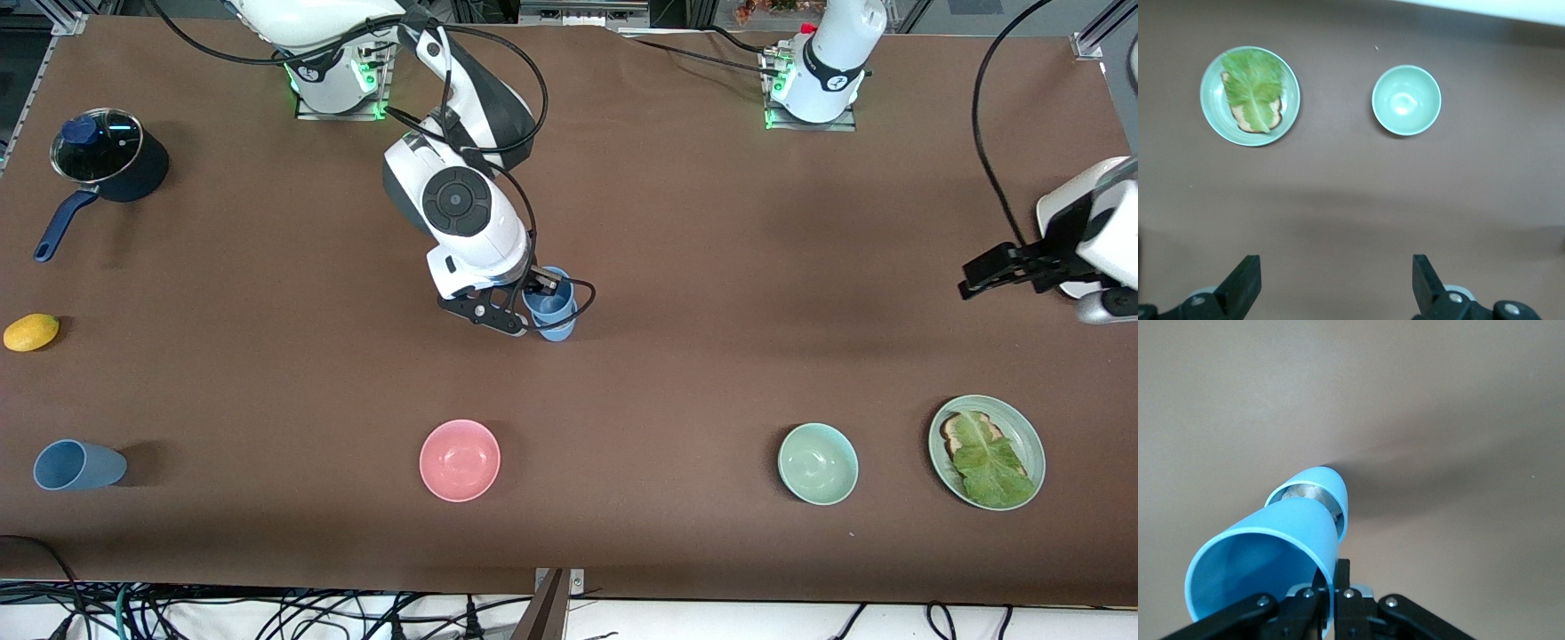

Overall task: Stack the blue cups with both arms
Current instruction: 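Lower the blue cup into the tissue cup and open the right gripper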

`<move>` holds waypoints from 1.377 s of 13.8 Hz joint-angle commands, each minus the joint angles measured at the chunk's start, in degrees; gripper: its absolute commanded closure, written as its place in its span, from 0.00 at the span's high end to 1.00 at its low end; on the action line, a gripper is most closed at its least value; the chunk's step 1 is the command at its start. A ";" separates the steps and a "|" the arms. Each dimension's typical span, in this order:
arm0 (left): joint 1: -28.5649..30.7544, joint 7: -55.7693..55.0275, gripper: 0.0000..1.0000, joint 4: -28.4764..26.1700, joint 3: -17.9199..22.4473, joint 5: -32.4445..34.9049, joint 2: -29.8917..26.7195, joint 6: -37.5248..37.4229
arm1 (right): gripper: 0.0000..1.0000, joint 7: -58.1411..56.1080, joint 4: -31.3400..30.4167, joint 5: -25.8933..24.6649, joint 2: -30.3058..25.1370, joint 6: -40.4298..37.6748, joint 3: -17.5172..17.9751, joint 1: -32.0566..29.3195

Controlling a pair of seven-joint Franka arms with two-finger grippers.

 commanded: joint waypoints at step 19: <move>0.81 5.24 1.00 3.88 -1.79 1.47 -4.05 -3.45 | 1.00 -7.63 2.20 -1.61 -3.52 -5.26 -0.67 -4.84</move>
